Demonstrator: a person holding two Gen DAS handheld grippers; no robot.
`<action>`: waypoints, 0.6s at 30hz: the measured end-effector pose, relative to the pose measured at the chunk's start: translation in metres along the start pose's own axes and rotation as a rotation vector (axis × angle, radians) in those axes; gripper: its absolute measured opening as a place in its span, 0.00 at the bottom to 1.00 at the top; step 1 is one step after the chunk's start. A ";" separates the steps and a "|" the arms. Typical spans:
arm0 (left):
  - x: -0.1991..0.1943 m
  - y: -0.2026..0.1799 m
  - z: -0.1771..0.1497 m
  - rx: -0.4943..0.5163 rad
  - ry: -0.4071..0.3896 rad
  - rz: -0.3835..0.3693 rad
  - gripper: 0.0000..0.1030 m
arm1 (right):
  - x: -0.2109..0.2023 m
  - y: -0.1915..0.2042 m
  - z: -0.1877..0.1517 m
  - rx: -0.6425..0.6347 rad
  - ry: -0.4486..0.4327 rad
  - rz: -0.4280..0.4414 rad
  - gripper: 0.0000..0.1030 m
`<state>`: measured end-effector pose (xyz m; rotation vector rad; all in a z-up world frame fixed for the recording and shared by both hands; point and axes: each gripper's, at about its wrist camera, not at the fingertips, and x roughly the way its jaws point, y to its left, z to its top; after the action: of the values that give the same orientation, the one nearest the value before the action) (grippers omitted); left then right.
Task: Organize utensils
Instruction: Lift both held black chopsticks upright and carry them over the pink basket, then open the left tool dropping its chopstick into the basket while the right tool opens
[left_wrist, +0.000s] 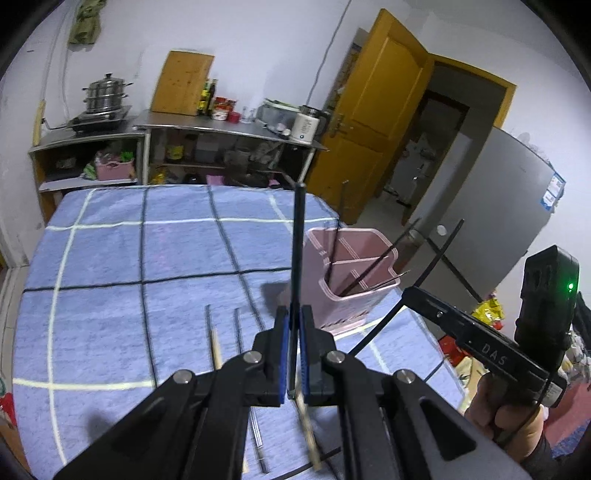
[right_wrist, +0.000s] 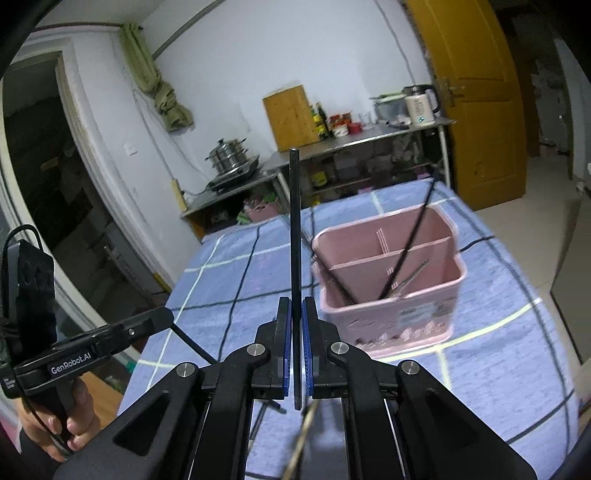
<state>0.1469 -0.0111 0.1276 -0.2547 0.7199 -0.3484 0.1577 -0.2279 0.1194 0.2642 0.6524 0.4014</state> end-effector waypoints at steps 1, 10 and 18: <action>0.001 -0.005 0.004 0.005 -0.003 -0.010 0.06 | -0.005 -0.005 0.005 0.008 -0.014 -0.005 0.05; 0.001 -0.044 0.057 0.036 -0.071 -0.095 0.06 | -0.042 -0.034 0.054 0.042 -0.148 -0.042 0.05; 0.011 -0.060 0.094 0.050 -0.120 -0.106 0.06 | -0.044 -0.040 0.091 0.040 -0.219 -0.060 0.05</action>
<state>0.2050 -0.0597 0.2100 -0.2648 0.5802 -0.4478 0.1949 -0.2931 0.1978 0.3213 0.4527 0.2974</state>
